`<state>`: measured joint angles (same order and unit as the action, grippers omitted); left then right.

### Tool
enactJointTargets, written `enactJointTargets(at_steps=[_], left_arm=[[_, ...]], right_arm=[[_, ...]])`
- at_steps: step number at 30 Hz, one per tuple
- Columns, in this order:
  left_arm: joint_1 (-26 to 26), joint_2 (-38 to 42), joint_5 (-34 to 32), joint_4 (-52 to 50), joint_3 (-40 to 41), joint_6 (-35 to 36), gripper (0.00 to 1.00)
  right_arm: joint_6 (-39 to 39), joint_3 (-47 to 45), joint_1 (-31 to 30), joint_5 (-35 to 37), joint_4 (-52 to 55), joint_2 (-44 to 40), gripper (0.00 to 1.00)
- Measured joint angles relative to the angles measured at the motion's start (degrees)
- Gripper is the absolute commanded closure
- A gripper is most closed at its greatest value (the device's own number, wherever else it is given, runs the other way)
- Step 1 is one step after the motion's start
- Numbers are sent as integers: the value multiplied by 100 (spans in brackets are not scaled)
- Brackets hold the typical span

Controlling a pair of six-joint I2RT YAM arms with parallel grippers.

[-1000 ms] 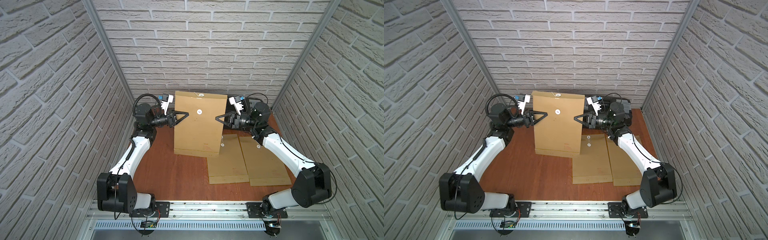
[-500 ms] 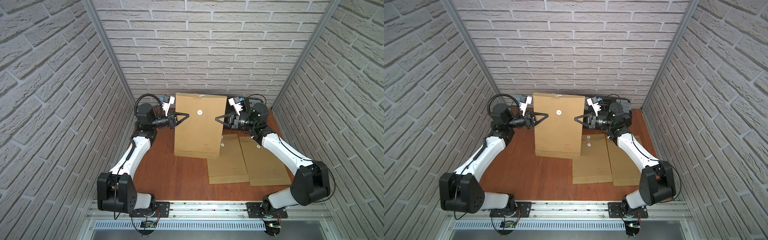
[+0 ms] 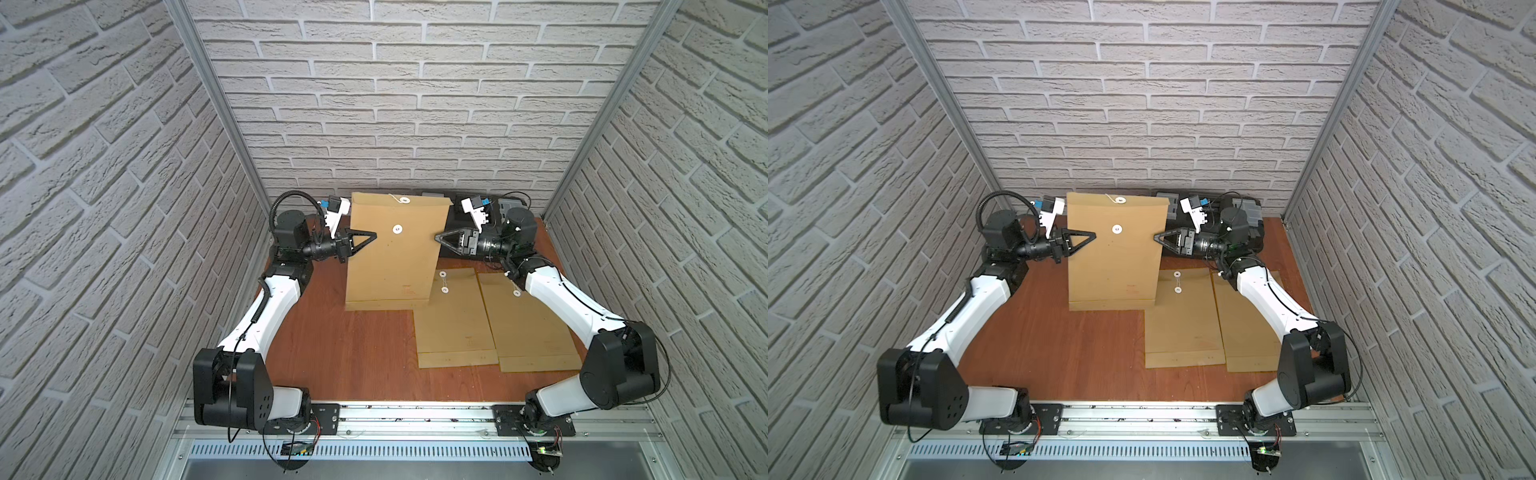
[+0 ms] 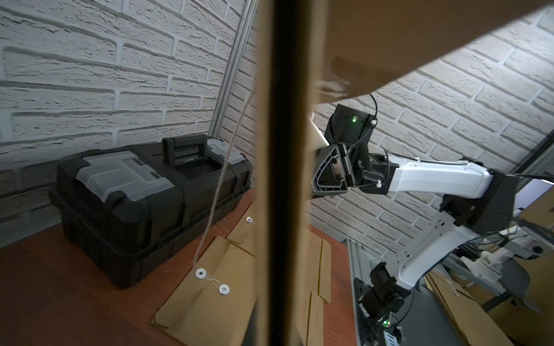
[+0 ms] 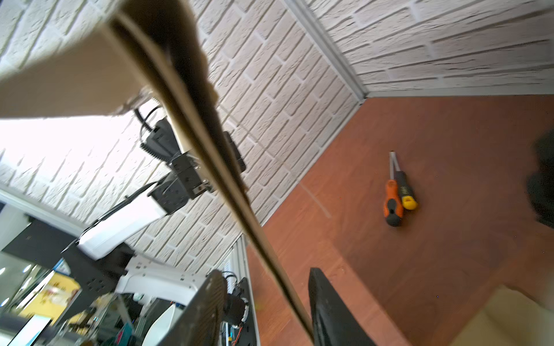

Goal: Close the mouth of the file bag
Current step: Pick up the file bag from the center of the board, then close the file bag.

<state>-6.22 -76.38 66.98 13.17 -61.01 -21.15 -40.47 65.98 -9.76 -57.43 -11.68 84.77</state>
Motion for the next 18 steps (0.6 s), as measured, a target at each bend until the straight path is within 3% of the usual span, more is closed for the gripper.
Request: enactJointTargets(at_steps=[6,10,18], left_arm=[[-168,313,-962,-2315,-339,2295,100],[-680,439,-1985,-3447,-538,3729,100],[-1714,614,-3370,-4347,-841,5187,100]], right_arm=[[723,1202,105,1801,3093,-107,52],[1239,2494,-192,2647,4752,-26,48],[1853,4317,-1370,3331,6743,791,39]])
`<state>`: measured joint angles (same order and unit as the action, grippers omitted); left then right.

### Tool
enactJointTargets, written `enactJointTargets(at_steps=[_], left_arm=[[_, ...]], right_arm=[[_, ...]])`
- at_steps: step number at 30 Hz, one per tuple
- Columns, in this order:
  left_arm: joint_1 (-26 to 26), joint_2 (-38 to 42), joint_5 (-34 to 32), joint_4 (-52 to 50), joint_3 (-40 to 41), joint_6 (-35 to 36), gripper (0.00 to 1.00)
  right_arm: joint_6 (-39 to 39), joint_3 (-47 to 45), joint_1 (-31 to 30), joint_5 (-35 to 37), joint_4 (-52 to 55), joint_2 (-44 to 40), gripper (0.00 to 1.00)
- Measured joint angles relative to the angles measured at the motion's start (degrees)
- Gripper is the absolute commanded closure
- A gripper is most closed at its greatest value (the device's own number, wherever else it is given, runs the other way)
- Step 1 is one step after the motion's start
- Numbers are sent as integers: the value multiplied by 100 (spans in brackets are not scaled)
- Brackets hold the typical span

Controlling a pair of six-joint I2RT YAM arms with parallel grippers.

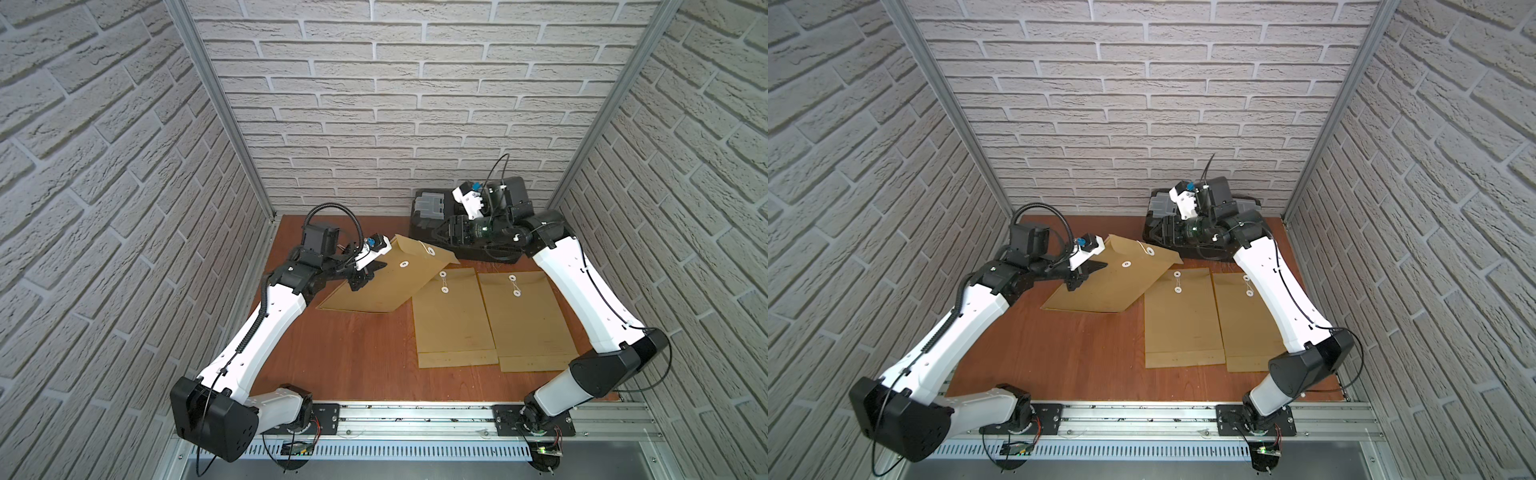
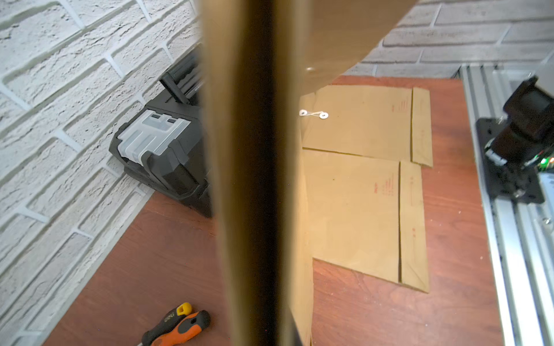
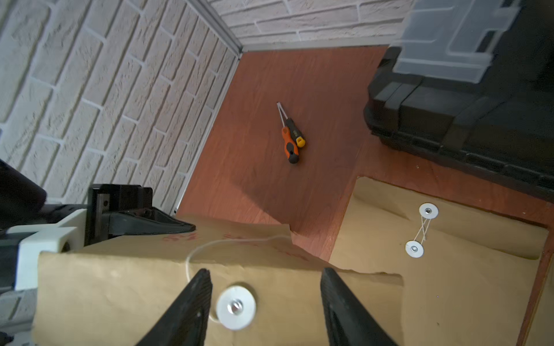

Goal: Close the mouth of the file bag
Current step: Close the file bag.

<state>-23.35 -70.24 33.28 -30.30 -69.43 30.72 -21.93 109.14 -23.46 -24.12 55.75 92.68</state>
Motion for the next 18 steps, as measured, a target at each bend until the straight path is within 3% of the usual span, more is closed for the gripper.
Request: enactJointTargets(at_steps=[9,18], left_arm=[[-990,0,-1661,-361,-157,1123,100],[-1519,131,-2776,-269,-157,1921,100]], right_arm=[[219,1250,-688,308,1143,745,39],[597,1064,-868,660,1755,866,43]])
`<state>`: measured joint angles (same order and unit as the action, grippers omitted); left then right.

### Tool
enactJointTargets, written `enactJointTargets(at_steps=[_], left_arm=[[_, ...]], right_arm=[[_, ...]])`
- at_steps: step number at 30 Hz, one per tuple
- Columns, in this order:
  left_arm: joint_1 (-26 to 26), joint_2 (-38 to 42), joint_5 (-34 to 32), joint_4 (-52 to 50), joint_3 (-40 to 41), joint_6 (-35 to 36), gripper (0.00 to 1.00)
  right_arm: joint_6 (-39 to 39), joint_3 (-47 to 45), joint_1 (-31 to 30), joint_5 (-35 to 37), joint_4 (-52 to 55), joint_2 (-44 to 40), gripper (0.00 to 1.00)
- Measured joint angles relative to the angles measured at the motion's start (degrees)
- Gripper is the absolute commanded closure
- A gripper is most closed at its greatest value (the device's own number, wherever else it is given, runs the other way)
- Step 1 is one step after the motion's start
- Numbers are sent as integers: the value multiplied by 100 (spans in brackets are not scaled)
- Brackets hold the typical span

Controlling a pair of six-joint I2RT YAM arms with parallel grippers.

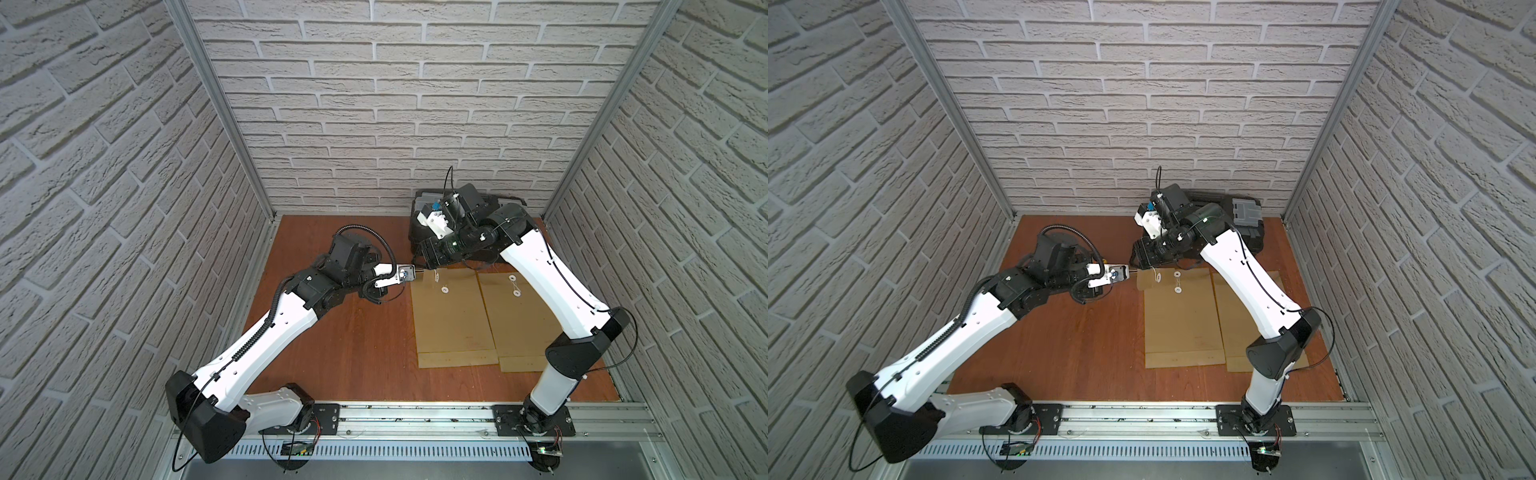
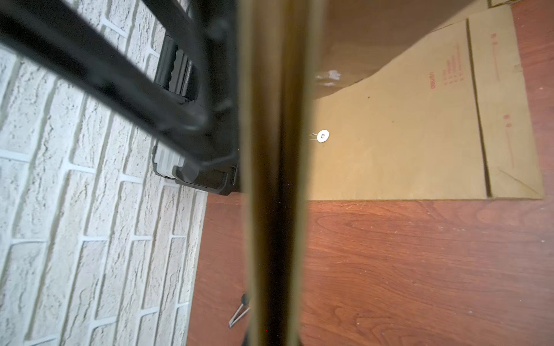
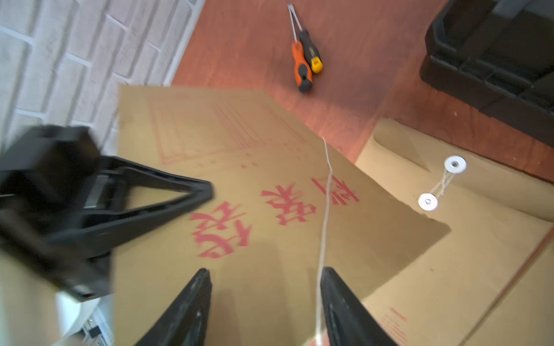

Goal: Close the mouth of the file bag
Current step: Close the file bag.

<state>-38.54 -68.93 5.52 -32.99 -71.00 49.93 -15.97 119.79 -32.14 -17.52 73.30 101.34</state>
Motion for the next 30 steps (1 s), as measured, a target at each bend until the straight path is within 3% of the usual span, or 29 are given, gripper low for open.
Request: enactJointTargets(at_steps=[15,24,30], left_arm=[[-240,422,-1003,343,273,669,100],[-240,422,-1113,363,273,640,100],[-240,415,-1110,380,273,553,100]], right_arm=[[195,-662,1259,1185,372,74,49],[-472,-1661,1069,658,-761,-1088,48],[-992,-2155,769,393,-1445,-970,48]])
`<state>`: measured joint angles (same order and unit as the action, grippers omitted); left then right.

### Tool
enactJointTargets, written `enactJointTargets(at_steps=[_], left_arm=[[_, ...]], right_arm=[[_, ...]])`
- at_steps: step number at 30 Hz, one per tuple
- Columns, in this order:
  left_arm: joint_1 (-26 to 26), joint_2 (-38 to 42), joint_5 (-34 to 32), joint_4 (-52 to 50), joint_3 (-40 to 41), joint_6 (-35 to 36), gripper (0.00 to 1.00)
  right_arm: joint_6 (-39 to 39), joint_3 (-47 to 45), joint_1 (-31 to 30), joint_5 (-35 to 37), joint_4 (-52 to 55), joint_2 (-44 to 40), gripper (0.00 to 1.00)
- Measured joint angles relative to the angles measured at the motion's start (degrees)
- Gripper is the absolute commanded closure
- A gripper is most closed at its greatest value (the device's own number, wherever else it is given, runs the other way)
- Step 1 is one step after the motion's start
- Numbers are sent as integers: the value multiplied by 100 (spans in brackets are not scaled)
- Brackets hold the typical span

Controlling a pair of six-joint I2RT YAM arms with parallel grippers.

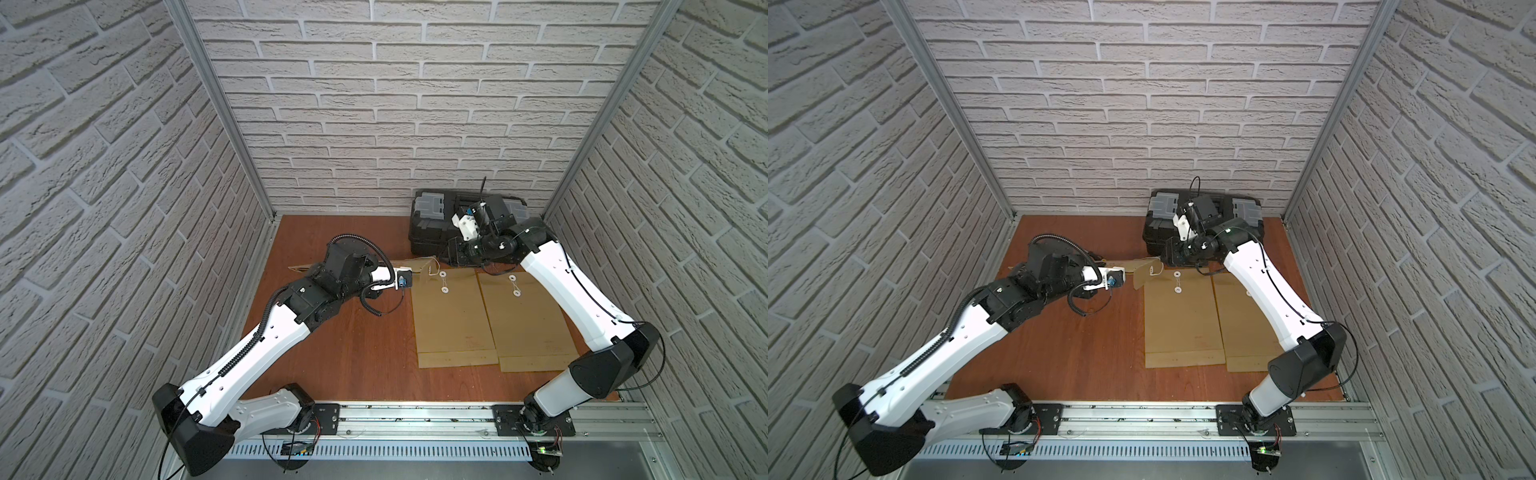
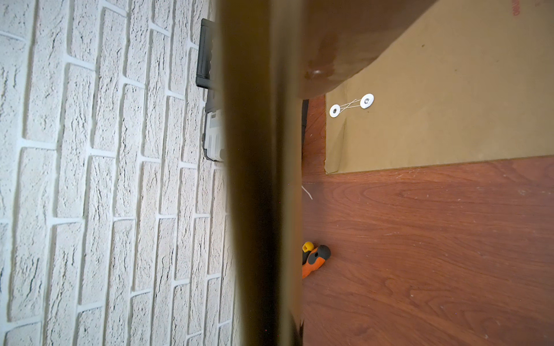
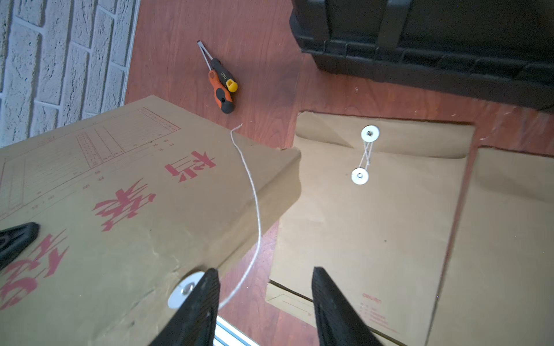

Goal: Close the mouth of the file bag
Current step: Close the file bag.

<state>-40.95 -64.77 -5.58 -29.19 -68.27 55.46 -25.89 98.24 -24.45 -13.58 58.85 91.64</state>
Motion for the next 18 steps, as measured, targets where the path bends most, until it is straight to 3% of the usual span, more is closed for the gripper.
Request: enactJointTargets(at_steps=[8,18], left_arm=[[11,-17,-136,17,-11,-291,100],[472,55,-262,92,-348,-1252,100]], right_arm=[[-398,-428,-28,72,-483,330,49],[-433,-1526,540,334,-704,55,48]])
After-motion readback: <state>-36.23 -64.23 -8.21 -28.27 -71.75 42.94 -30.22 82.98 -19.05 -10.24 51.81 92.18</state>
